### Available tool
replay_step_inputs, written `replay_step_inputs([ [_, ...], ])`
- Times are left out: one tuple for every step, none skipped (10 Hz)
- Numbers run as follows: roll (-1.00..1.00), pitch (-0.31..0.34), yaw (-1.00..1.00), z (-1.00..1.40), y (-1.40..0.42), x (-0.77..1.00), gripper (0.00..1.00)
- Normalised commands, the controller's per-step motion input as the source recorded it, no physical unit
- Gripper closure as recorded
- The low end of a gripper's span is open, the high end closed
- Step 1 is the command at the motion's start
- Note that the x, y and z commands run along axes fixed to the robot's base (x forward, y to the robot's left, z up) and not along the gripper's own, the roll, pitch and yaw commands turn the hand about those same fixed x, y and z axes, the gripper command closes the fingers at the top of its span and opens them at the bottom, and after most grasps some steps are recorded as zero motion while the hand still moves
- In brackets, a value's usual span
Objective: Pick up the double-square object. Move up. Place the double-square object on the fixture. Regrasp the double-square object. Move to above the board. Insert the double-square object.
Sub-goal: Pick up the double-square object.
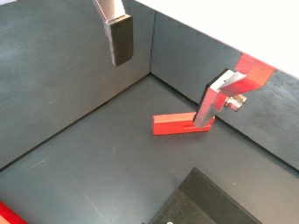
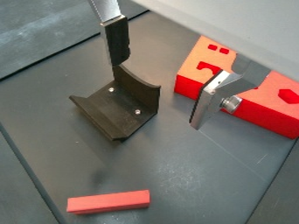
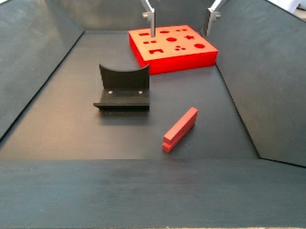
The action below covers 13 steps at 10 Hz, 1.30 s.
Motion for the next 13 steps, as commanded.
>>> replay_step_inputs([
  [0.05, -0.05, -0.2, -0.29, 0.22, -0.37, 0.0],
  [0.0, 0.0, -0.41, -0.63, 0.58, -0.22, 0.0],
  [0.02, 0.051, -0.42, -0.96, 0.6, -0.08, 0.0],
  [0.0, 0.007, -0.54, -1.0, 0.49, 0.0, 0.0],
  [0.01, 0.01, -0.61, -1.0, 0.39, 0.08, 0.0],
  [0.02, 0.016, -0.63, -1.0, 0.33, 0.14, 0.0],
  [0.02, 0.0, -0.57, -1.0, 0.35, 0.15, 0.0],
  [0.01, 0.0, -0.56, -1.0, 0.33, 0.15, 0.0],
  [0.01, 0.0, -0.47, -1.0, 0.25, 0.05, 0.0],
  [0.0, 0.0, -0.42, -1.0, 0.12, 0.0, 0.0],
  [0.0, 0.0, -0.4, -1.0, 0.02, -0.08, 0.0],
  [0.0, 0.0, -0.4, -1.0, 0.0, -0.1, 0.0],
  [0.0, 0.0, -0.4, -1.0, 0.0, -0.09, 0.0],
])
